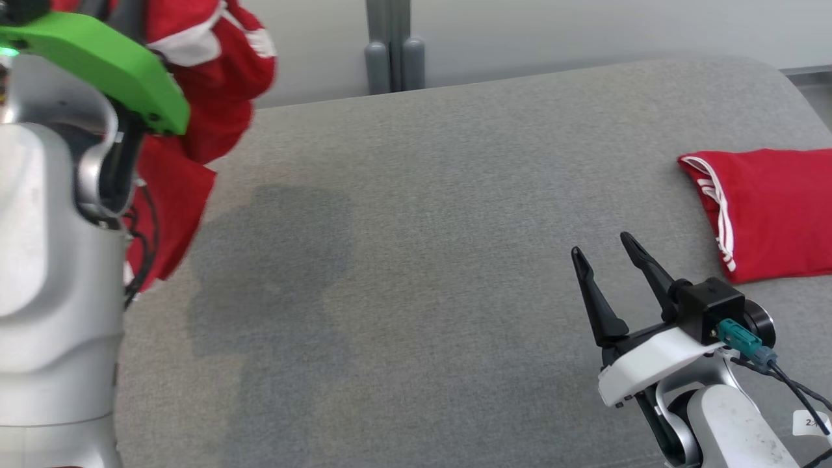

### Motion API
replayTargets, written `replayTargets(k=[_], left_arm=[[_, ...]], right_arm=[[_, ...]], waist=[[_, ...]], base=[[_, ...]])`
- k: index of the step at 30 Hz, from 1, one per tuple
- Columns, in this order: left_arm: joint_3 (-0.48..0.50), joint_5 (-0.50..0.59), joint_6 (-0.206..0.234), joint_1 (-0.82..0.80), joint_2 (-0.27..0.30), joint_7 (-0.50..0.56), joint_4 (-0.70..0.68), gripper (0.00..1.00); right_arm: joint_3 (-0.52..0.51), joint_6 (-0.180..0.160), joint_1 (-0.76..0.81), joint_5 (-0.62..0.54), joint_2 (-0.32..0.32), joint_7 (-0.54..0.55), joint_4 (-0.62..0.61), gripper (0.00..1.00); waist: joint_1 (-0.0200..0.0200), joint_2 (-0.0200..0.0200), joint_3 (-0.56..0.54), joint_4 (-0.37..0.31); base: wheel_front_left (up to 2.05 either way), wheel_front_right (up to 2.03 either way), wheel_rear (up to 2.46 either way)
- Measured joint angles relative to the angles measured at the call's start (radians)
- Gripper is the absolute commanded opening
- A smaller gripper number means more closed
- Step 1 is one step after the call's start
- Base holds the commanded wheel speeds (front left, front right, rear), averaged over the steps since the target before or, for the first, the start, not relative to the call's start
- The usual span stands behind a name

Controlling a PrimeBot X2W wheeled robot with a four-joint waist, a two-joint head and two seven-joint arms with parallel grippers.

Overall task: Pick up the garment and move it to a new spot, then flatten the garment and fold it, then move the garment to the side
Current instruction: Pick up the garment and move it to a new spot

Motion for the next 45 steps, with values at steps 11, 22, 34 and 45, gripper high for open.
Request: replayTargets(k=[11, 22, 34, 45], left_arm=[[-0.158, 0.002, 0.003, 0.101, -0.163, -0.012, 0.027, 0.0], [-0.188, 0.021, 0.041, 0.259, -0.154, -0.131, 0.29, 1.0], [-0.119, -0.047, 0.017, 0.444, -0.147, -0.477, 0.219, 1.0], [0.031, -0.006, 0.039, 0.733, -0.105, -0.518, -0.07, 1.0]], right_arm=[[0.013, 0.0, -0.025, 0.005, 0.014, -0.017, 0.012, 1.0], [0.005, 0.0, -0.046, 0.011, 0.026, -0.054, 0.039, 1.0], [-0.04, 0.0, -0.024, -0.002, 0.013, -0.041, 0.032, 1.0], [-0.069, 0.0, 0.037, -0.01, 0.01, -0.011, 0.01, 1.0]], waist=[[0.0, 0.0, 0.021, -0.149], [0.0, 0.0, 0.091, -0.249], [0.0, 0.0, 0.075, -0.169], [0.0, 0.0, -0.019, -0.075]], base=[[0.0, 0.0, 0.0], [0.0, 0.0, 0.0], [0.0, 0.0, 0.0], [0.0, 0.0, 0.0]])
